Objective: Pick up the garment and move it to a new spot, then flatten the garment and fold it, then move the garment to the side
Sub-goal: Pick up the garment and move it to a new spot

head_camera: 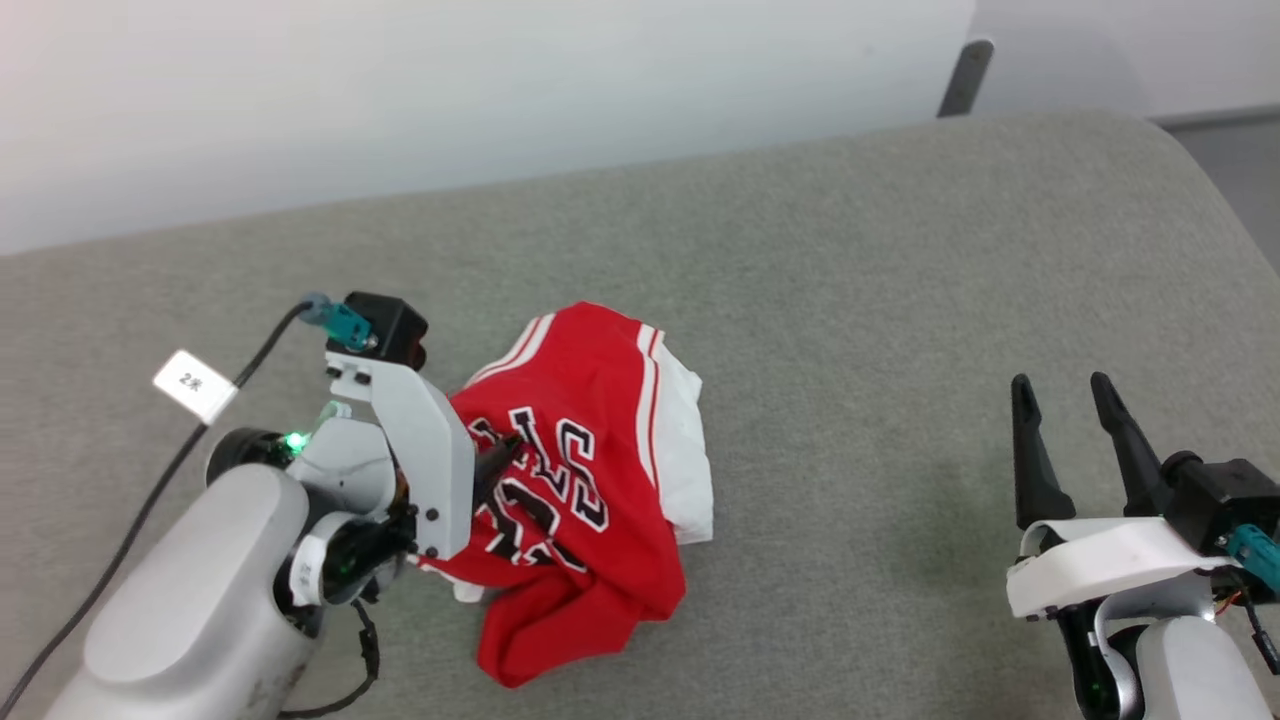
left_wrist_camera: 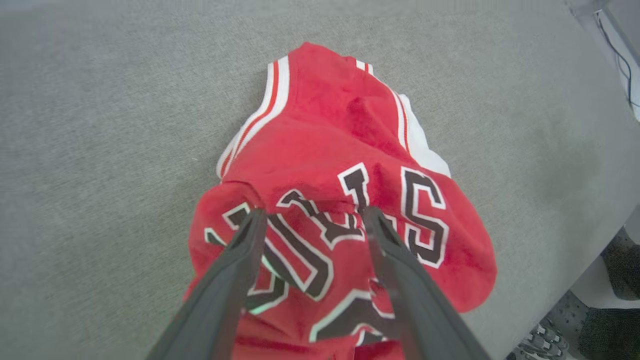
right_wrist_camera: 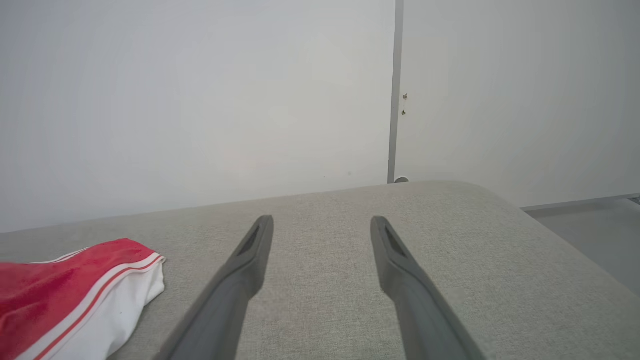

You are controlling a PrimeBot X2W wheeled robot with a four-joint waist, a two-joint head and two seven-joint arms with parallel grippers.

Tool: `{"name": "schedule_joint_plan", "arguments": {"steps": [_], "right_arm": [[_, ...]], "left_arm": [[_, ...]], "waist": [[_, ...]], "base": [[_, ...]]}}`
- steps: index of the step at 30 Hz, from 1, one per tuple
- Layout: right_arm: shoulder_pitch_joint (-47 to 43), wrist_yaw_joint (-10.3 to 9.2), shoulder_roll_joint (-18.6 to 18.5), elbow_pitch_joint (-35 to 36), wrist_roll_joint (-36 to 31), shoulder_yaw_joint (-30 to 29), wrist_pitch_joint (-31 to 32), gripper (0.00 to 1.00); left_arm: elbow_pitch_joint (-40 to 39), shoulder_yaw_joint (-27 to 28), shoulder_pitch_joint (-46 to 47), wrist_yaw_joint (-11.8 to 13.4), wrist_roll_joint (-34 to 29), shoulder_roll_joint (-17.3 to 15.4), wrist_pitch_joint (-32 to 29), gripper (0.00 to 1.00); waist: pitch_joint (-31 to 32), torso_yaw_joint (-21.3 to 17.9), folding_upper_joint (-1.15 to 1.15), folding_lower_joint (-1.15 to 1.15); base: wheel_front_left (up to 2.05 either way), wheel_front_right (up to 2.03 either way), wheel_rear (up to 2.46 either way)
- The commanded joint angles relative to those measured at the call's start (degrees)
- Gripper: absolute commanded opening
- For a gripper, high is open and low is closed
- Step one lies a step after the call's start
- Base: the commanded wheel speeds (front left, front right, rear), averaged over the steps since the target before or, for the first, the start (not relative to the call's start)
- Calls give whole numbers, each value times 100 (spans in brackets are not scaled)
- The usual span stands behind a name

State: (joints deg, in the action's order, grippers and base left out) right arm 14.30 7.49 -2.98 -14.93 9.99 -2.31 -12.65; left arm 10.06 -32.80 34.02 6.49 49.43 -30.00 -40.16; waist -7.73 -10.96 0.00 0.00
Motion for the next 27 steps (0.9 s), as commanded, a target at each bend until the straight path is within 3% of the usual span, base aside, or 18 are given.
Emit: {"name": "schedule_joint_plan", "arguments": {"steps": [1,15,27], "right_arm": [[-105,0,6,8,-11,26,37,100],[-364,0,-119,76,-5,198,156,100],[-595,0,-206,28,10,209,24,100]], "left_arm": [[-51,54,-94,-46,39,5,106,100],[-696,683,-953,-44,88,-325,1462,100],[-1037,1555,-2215,-307,-40,-796,3359,100]], "waist": [[249,227,0,0],[839,666,0,0],[1073,987,0,0]], "base": [[0,0,0],[0,0,0],[0,0,0]]}}
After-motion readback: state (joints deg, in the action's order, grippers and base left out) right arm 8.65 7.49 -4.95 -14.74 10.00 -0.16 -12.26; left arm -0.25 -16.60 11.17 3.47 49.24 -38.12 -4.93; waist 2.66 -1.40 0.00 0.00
